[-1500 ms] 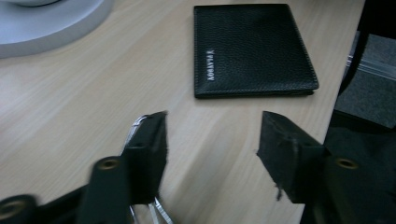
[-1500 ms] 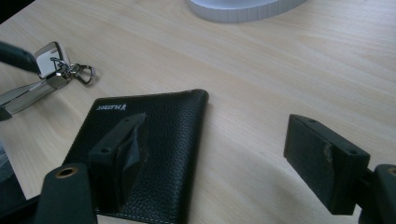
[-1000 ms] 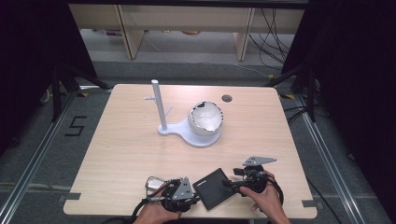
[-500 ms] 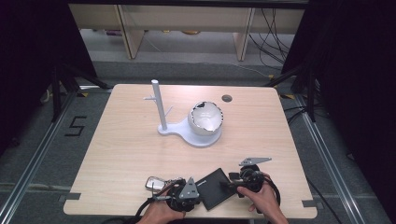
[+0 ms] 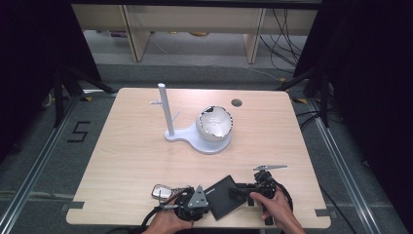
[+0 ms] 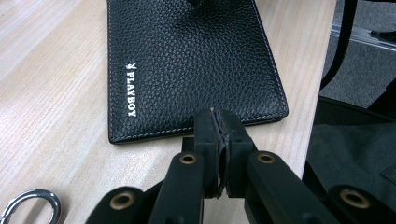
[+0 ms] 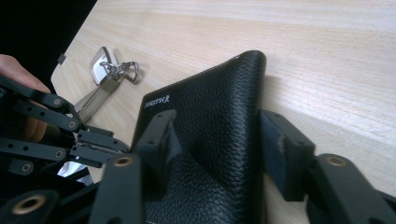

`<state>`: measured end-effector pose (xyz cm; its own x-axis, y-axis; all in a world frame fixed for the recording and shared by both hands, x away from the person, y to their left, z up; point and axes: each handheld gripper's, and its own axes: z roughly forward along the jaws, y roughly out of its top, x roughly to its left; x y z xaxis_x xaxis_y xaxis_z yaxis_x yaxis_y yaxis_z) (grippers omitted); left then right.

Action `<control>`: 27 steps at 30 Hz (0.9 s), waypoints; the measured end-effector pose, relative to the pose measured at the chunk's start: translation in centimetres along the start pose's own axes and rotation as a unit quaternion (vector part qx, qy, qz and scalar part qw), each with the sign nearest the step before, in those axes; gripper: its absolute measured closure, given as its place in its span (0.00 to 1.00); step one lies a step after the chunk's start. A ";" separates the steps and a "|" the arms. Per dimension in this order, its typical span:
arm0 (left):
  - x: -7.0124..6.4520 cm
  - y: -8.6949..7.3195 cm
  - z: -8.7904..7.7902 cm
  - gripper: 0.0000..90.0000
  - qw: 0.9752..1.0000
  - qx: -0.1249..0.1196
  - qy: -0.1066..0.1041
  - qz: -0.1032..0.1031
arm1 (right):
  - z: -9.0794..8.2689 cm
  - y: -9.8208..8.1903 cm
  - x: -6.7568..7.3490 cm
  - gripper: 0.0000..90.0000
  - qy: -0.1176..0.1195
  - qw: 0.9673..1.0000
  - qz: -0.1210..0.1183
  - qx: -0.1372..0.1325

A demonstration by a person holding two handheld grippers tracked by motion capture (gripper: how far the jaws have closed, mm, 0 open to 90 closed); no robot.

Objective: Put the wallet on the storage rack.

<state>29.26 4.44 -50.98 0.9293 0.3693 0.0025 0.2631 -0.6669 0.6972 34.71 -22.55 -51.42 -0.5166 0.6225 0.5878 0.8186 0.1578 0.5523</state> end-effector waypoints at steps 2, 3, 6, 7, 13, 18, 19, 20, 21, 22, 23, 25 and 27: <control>0.0 0.0 0.0 0.96 1.000 0.000 0.000 0.000 | -0.2 0.0 -0.2 0.61 -0.002 1.000 0.002 0.000; 0.0 0.0 0.0 0.96 1.000 0.000 0.000 0.000 | -0.2 0.0 -0.2 0.63 -0.005 1.000 0.008 -0.002; -0.1 0.0 0.0 0.96 1.000 -0.001 0.000 -0.003 | -0.3 0.0 -0.2 0.66 0.003 1.000 0.020 -0.004; -0.1 0.0 0.0 0.96 1.000 -0.001 0.000 -0.003 | -0.3 0.0 -0.2 0.66 0.003 1.000 0.020 -0.004; 0.0 0.0 0.0 0.96 1.000 -0.002 0.000 0.002 | -0.6 0.0 0.0 0.75 0.031 0.999 0.022 -0.015; -0.1 0.0 0.0 0.96 1.000 0.000 0.000 0.006 | -1.1 0.3 0.9 0.80 0.039 0.999 -0.001 -0.030; 0.2 0.1 -0.2 0.94 1.000 0.016 -0.004 0.024 | -1.1 0.3 1.0 0.82 0.038 0.999 -0.002 -0.036; 0.1 0.1 -0.2 0.92 1.000 0.015 -0.006 0.022 | -1.1 0.3 1.1 0.82 0.041 0.998 -0.002 -0.038; 0.1 0.1 -0.2 0.91 1.000 0.017 -0.011 0.018 | -1.1 0.3 1.2 0.83 0.039 0.998 -0.004 -0.039; -0.3 0.1 -0.2 0.84 1.000 0.007 -0.010 0.006 | -1.2 0.3 1.4 0.84 0.047 0.998 -0.015 -0.044; -0.3 0.1 -0.2 0.81 1.000 0.007 -0.010 0.006 | -1.2 0.3 1.4 0.84 0.047 0.998 -0.015 -0.044; -0.3 0.3 -0.5 0.74 1.000 -0.001 -0.002 0.006 | -1.4 0.3 2.0 0.85 0.051 0.998 0.002 -0.040; -0.2 0.4 -1.2 0.72 1.000 -0.010 -0.001 -0.002 | -1.3 0.5 2.0 0.86 0.055 0.996 -0.028 -0.057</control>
<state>28.91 4.85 -49.82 0.9291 0.3697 -0.0017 0.2611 -0.6531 0.7109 33.72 -22.22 -49.20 -0.5897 0.5270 0.6120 0.7574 0.0979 0.6455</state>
